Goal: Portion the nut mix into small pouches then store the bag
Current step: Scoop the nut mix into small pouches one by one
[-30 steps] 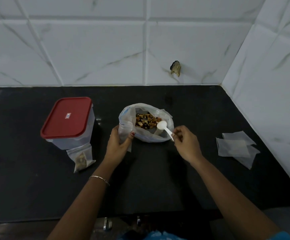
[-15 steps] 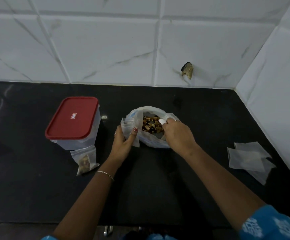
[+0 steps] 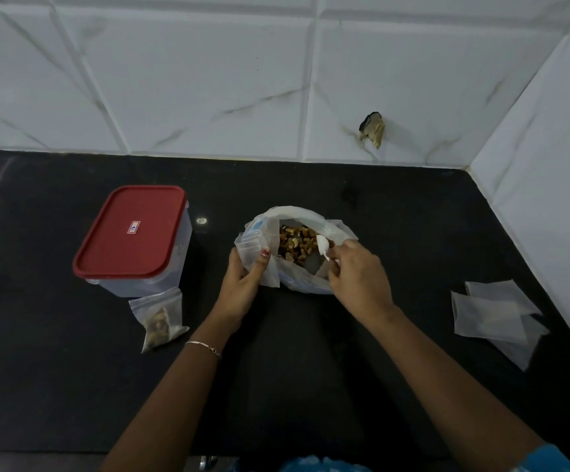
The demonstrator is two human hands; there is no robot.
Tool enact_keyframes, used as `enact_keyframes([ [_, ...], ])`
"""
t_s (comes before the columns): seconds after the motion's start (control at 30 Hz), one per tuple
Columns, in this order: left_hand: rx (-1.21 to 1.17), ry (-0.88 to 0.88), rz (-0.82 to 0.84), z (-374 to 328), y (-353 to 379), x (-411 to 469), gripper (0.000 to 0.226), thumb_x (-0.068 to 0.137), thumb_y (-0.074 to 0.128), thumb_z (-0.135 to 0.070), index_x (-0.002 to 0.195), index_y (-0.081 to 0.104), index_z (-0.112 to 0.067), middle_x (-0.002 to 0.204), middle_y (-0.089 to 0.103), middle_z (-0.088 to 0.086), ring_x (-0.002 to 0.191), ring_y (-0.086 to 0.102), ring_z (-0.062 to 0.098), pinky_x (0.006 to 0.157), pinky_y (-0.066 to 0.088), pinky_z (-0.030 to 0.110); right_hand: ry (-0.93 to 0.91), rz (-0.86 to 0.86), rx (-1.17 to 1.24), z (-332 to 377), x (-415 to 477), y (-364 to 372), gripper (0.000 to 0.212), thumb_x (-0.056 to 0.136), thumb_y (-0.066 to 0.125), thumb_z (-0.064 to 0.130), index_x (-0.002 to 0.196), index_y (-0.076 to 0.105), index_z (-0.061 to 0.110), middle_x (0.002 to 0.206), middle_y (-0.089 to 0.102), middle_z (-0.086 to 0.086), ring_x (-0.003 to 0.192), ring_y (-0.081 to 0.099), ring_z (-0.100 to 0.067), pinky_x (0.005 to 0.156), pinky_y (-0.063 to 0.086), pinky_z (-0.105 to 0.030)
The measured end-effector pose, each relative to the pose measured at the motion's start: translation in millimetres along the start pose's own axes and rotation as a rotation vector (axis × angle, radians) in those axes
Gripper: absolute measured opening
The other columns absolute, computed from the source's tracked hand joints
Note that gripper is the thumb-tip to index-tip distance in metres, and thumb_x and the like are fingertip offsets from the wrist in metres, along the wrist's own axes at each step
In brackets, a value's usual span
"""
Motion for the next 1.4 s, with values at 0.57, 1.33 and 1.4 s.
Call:
enact_keyframes([
  [0.57, -0.055, -0.016, 0.085, 0, 10, 1, 0.035, 0.092, 0.058, -0.033, 0.116, 0.040, -0.050, 0.130, 0.052, -0.007, 0.120, 0.054, 0.011, 0.099, 0.049, 0.036, 0.734, 0.169, 1.100, 8, -8, 32, 0.016, 0.089, 0.064, 0.003, 0.099, 0.074, 0.011, 0.104, 0.071, -0.005, 0.089, 0.069, -0.014, 0.077, 0.058, -0.027],
  [1.33, -0.095, -0.033, 0.116, -13, 27, -10, 0.023, 0.094, 0.056, -0.027, 0.111, 0.046, -0.039, 0.117, 0.061, -0.003, 0.111, 0.062, 0.015, 0.100, 0.049, 0.042, 1.032, 0.184, 1.461, 29, -14, 34, 0.014, 0.090, 0.059, -0.001, 0.099, 0.070, 0.004, 0.108, 0.069, -0.014, 0.096, 0.069, -0.022, 0.078, 0.058, -0.027],
  [1.4, -0.084, -0.030, 0.110, -14, 26, -11, 0.022, 0.094, 0.057, -0.027, 0.110, 0.047, -0.039, 0.118, 0.059, -0.002, 0.112, 0.060, 0.016, 0.098, 0.050, 0.041, 1.069, 0.180, 1.499, 30, -14, 30, 0.016, 0.091, 0.059, -0.002, 0.102, 0.070, 0.002, 0.109, 0.069, -0.014, 0.098, 0.068, -0.023, 0.081, 0.058, -0.028],
])
Point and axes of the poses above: each hand's wrist, its own x-axis towards the middle knuckle, its own y-axis out of the palm, z = x × y, the point moved 1 cm from there along x, towards the middle knuckle
